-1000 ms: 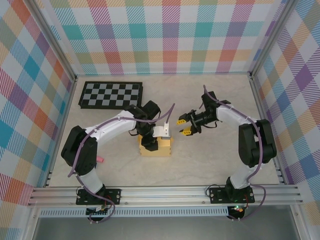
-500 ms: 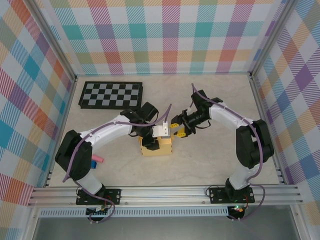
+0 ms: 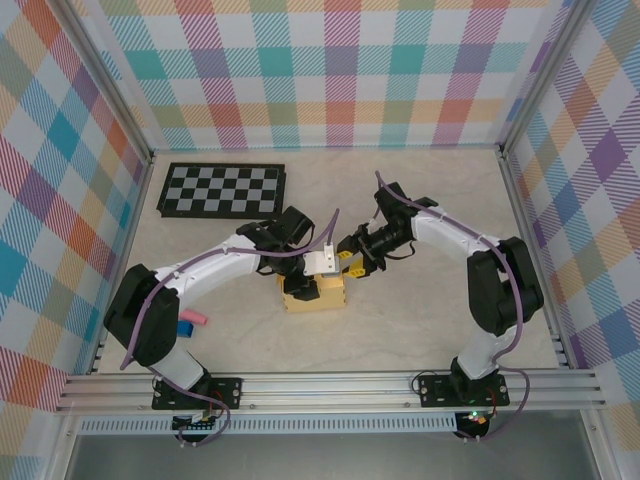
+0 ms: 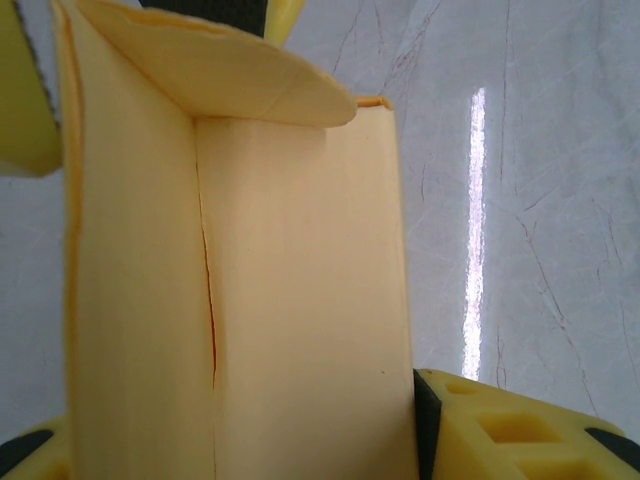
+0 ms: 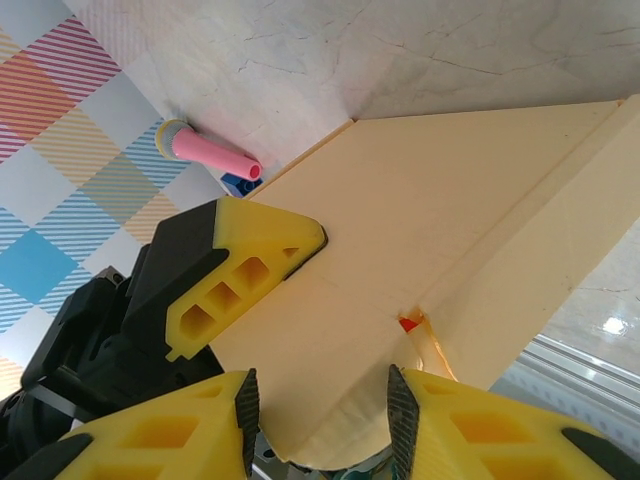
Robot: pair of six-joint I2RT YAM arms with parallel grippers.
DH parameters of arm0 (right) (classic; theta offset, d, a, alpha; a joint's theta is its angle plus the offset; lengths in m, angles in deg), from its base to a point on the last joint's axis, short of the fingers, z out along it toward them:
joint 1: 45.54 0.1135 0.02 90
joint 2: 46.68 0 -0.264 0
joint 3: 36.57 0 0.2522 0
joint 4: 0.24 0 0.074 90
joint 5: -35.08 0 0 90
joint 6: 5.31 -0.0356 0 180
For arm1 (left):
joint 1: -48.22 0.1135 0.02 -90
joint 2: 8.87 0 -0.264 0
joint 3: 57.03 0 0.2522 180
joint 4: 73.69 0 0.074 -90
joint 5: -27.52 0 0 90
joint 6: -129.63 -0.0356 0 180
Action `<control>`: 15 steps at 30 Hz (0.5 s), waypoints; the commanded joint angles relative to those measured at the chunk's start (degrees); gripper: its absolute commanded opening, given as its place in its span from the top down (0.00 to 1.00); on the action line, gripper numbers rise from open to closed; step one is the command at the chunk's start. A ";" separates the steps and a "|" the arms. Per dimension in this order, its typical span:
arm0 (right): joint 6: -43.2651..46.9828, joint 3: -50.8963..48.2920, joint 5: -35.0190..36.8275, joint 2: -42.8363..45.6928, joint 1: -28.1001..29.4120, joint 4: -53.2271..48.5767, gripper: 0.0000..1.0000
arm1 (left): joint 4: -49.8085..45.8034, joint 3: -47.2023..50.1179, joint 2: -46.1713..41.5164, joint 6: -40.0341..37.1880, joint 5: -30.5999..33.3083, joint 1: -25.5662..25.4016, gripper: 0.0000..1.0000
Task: Fold the paper box
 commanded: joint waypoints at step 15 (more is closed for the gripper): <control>9.43 2.93 4.65 -2.89 0.98 -6.17 0.65 | 0.40 0.79 -0.43 -1.81 -1.16 -1.09 0.50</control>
